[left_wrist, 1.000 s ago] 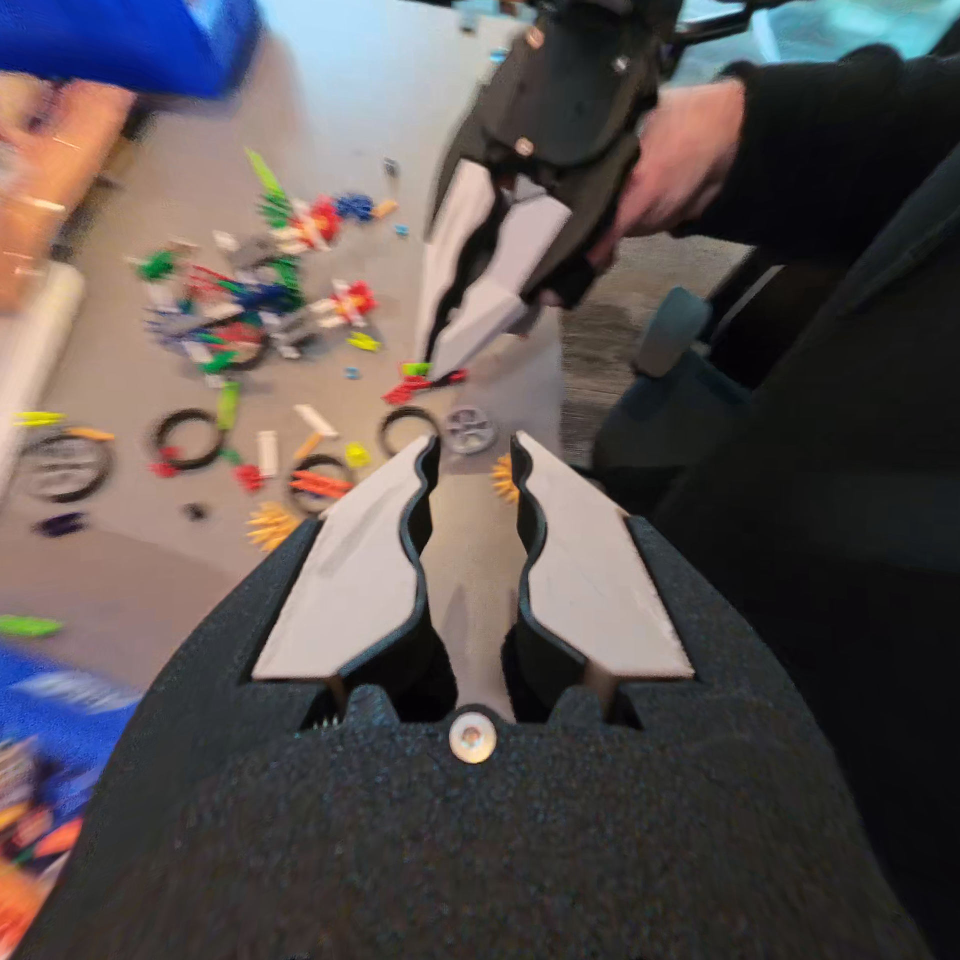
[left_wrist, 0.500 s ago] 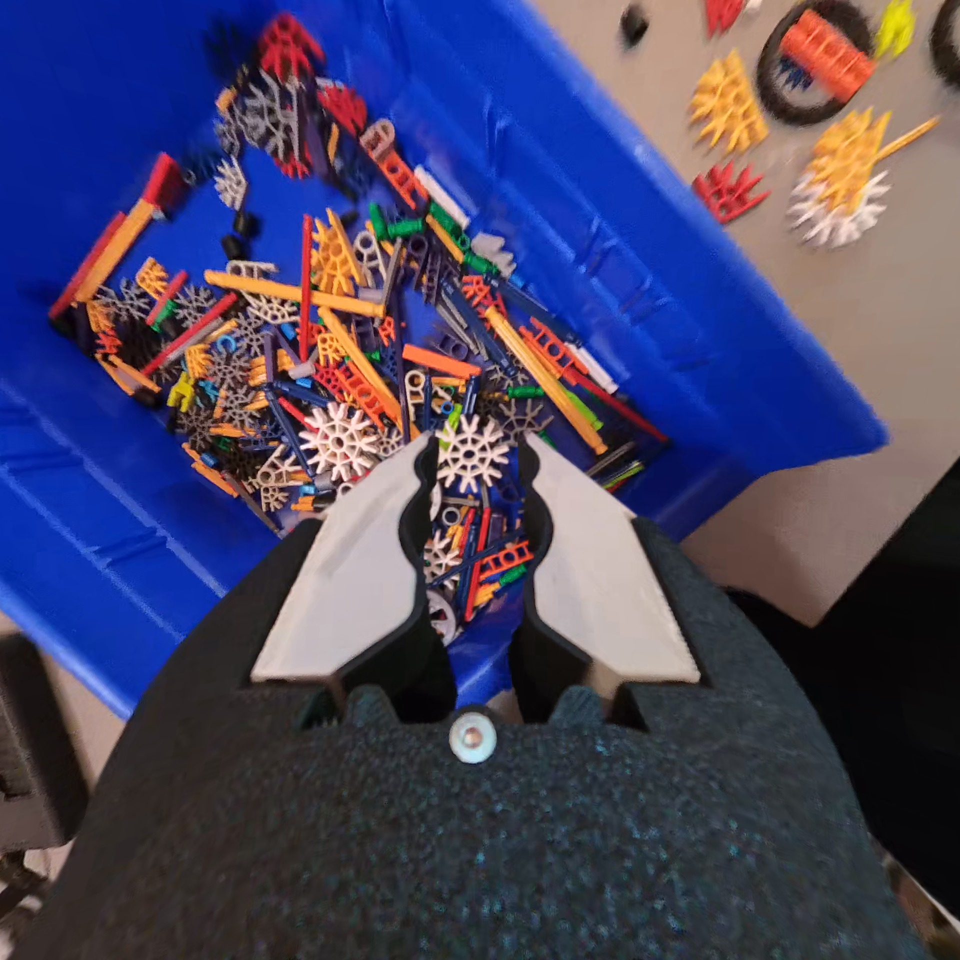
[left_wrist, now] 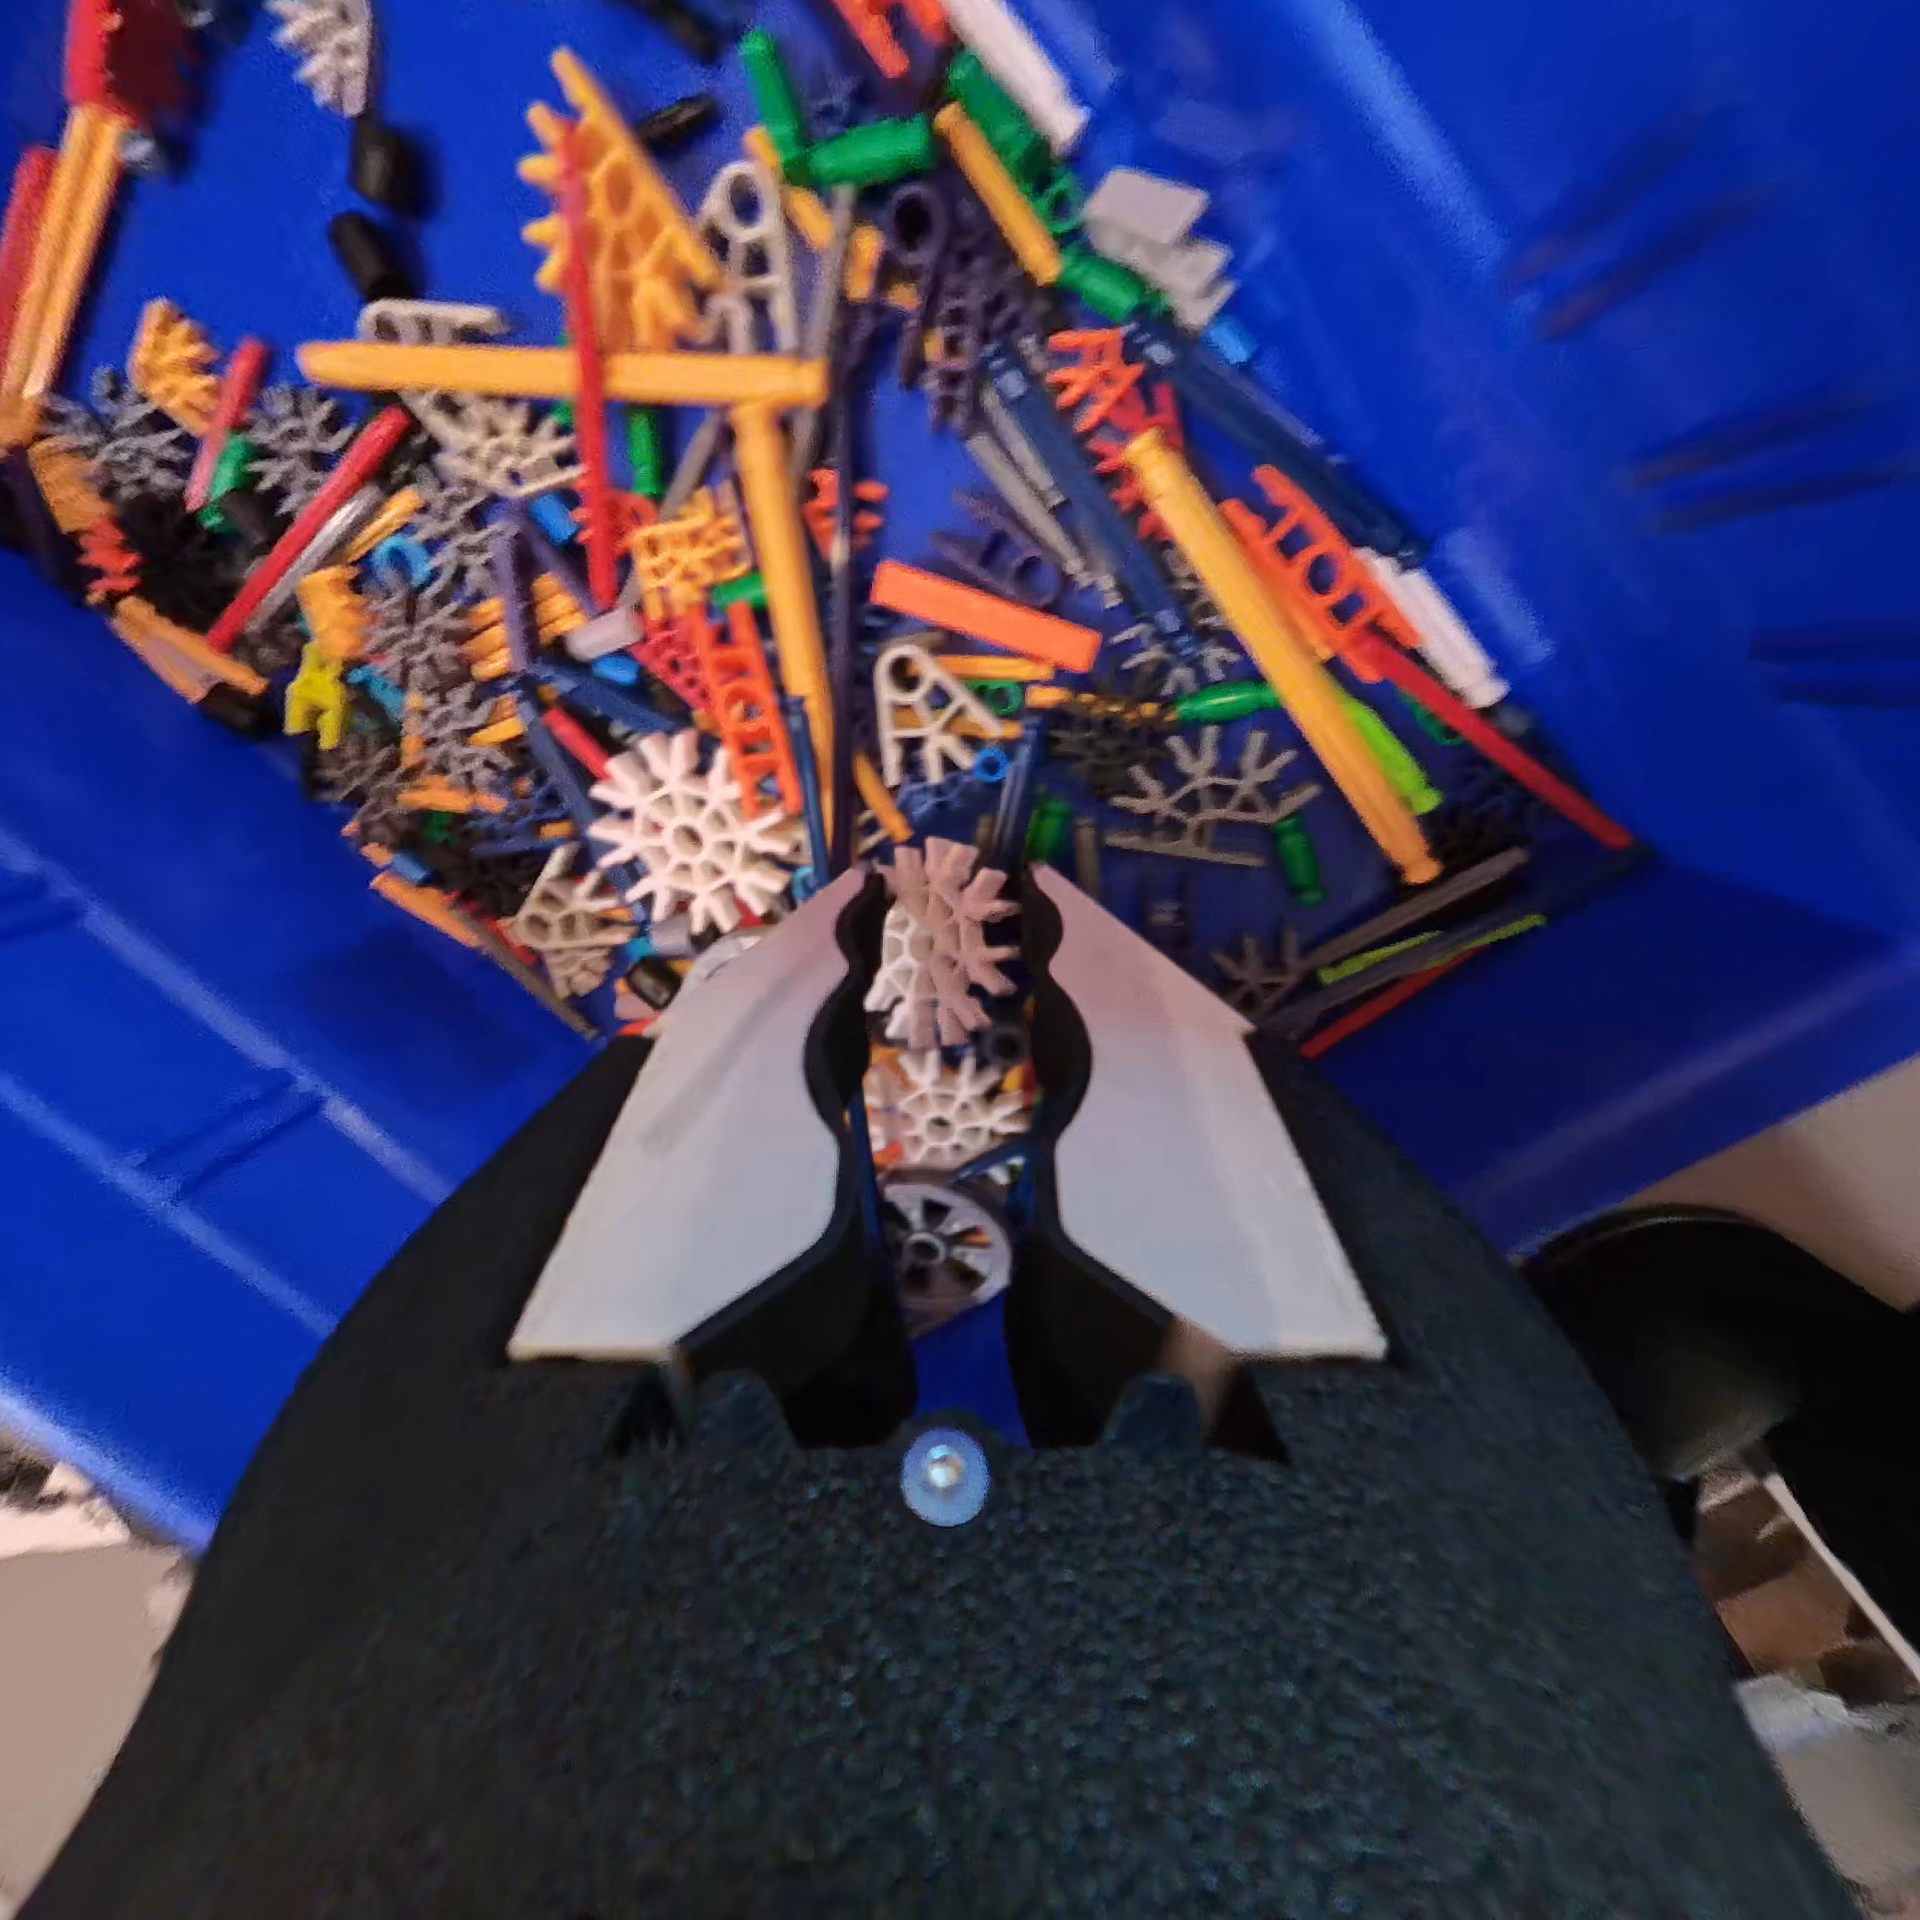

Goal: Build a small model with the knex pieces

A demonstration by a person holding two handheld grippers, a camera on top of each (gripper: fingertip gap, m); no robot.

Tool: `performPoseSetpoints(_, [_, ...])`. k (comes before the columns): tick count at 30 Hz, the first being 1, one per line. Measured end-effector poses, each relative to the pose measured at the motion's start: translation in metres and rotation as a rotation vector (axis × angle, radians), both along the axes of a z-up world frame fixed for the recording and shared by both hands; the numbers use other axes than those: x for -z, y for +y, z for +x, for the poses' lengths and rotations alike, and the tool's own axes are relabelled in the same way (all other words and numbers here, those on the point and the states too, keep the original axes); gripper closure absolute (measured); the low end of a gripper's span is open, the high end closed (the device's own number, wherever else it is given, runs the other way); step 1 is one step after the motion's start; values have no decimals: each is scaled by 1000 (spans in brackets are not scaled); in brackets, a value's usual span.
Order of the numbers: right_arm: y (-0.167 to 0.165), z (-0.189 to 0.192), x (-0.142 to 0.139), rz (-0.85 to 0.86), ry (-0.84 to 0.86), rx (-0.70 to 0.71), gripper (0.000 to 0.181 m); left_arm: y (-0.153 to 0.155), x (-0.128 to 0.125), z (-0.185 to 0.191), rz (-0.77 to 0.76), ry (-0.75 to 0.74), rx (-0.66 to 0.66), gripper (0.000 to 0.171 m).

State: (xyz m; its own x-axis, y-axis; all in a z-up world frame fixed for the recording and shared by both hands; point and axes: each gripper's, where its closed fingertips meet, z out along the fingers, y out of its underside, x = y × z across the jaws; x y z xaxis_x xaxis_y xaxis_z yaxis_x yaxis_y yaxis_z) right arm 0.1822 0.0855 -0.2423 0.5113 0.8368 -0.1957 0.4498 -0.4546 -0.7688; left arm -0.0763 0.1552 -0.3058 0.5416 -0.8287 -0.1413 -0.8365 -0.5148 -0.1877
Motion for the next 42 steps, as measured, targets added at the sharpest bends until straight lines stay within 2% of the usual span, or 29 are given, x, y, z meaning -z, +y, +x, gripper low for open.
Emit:
performPoseSetpoints(5, [5, -2, 1, -4, -4, -15, 176, 19, -16, -12, 71, -5, -80, 150])
performPoseSetpoints(13, [11, -8, -3, -2, -1, -40, 176, 32, -32, 36, 60, -264, -56, 149])
performPoseSetpoints(20, [16, -10, -3, -1, 1, -46, 176, 49, -16, 66, 27, -286, 2, 149])
performPoseSetpoints(25, [20, -9, -2, -4, 6, -42, 176, 49, -4, 81, -30, -298, -7, 151])
performPoseSetpoints(28, [22, -9, -1, -5, 11, -40, 176, 47, 2, 80, -37, -277, -14, 160])
performPoseSetpoints(32, [26, -8, -1, -6, 17, -39, 176, 39, -1, 68, -97, -252, -38, 160])
performPoseSetpoints(38, [30, -12, 0, -9, 27, -53, 176, 84, -26, 65, 16, -374, -140, 149])
performPoseSetpoints(42, [33, -16, -2, -5, 36, -66, 176, 116, -31, 82, 66, -440, -163, 145])
